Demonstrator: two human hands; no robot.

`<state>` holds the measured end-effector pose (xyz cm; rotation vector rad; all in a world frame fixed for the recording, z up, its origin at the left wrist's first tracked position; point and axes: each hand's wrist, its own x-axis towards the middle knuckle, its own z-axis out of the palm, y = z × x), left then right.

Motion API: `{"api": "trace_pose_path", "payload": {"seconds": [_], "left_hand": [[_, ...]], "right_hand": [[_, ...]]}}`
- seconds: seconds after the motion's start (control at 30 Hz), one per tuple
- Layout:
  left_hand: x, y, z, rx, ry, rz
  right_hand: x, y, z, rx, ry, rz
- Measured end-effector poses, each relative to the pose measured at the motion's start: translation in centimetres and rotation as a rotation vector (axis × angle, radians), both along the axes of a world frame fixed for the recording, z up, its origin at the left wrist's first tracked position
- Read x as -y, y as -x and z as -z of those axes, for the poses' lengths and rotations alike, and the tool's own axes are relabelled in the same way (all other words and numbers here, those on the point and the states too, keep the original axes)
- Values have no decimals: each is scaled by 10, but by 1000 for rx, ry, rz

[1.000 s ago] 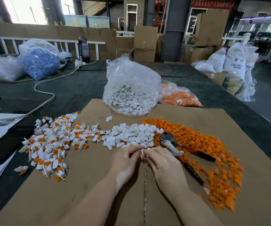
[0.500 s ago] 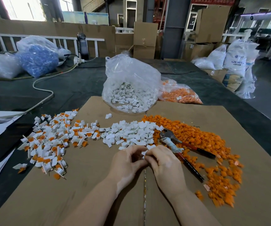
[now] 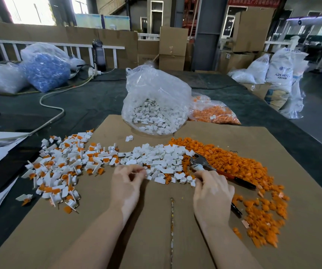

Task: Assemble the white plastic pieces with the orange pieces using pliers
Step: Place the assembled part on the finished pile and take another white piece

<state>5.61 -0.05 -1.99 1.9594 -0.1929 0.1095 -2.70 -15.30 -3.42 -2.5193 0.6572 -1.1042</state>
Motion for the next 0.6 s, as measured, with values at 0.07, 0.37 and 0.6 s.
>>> {"api": "trace_pose_path", "payload": {"seconds": [0.07,0.37,0.6], "left_hand": [[-13,-12,0,-9,-55,-102],[-43,-42,6,76,-303,-389],[-28,-26,7,254,-406,-246]], "right_hand": [[0,-1,1,-30,24,27],[-1,-4,4,-47,143,101],[-3,-5,5,-112,201,128]]}}
